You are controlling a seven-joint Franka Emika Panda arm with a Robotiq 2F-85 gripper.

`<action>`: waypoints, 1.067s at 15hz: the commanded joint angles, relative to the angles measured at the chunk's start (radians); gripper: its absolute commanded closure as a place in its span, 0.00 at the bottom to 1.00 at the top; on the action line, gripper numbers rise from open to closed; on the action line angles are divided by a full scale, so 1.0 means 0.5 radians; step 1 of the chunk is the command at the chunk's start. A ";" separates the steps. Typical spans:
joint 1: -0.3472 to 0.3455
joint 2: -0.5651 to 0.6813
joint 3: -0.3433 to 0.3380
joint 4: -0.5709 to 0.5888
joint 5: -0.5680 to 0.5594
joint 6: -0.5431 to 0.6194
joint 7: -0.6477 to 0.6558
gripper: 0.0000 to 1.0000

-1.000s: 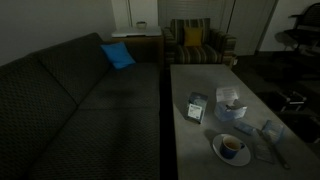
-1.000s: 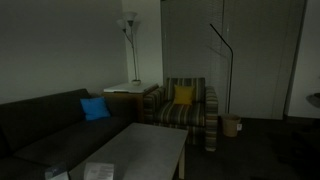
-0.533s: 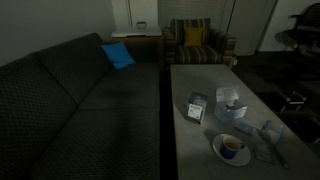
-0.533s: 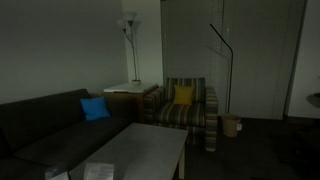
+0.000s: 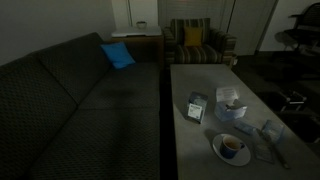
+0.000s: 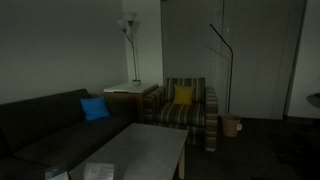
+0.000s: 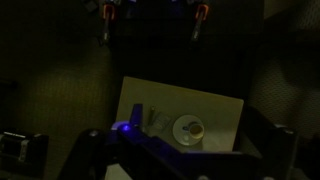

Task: Put the spoon in the middle of the mug and the thing at the middle of the table

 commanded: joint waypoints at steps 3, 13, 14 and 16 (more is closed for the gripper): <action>0.009 0.268 -0.047 0.115 0.065 0.217 -0.067 0.00; -0.016 0.575 -0.121 0.123 0.094 0.498 -0.144 0.00; -0.019 0.618 -0.133 0.127 0.098 0.518 -0.163 0.00; -0.024 0.697 -0.156 0.140 0.111 0.540 -0.207 0.00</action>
